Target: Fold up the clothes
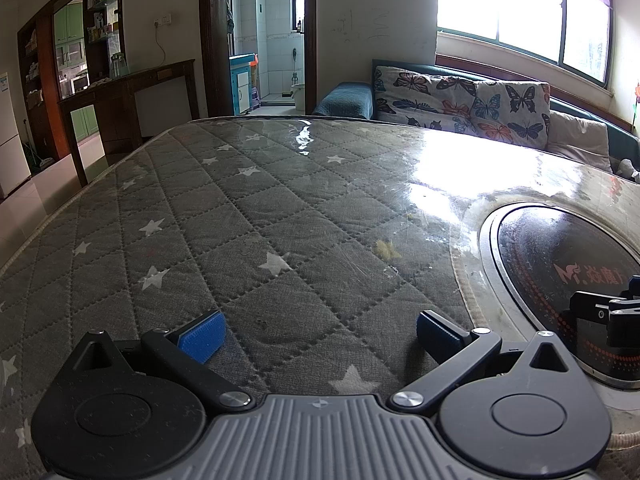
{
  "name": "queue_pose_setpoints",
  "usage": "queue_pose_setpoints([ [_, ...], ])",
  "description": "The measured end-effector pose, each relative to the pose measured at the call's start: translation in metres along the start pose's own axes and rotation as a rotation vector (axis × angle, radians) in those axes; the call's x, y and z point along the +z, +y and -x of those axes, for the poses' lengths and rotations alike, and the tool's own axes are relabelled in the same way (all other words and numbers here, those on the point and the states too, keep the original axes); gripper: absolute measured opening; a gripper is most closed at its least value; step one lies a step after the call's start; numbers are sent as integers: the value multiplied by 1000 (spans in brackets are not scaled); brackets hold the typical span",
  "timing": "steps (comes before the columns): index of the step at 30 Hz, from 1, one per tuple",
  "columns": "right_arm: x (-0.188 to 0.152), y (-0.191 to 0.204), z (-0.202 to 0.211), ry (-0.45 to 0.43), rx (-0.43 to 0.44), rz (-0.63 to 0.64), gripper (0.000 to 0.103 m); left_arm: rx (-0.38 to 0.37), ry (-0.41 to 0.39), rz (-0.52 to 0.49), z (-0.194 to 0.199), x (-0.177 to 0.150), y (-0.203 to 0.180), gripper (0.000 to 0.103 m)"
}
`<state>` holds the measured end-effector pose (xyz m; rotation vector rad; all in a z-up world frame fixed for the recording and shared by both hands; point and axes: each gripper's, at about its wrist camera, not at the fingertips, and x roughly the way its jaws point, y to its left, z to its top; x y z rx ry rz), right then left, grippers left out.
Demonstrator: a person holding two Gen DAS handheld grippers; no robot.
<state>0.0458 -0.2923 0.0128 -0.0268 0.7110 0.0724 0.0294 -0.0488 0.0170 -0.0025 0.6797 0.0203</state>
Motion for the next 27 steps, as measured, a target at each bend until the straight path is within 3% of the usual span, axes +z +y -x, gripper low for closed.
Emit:
queue_pose_setpoints([
  [27, 0, 0, 0, 0, 0, 0, 103, 1, 0, -2, 1, -1, 1, 103],
])
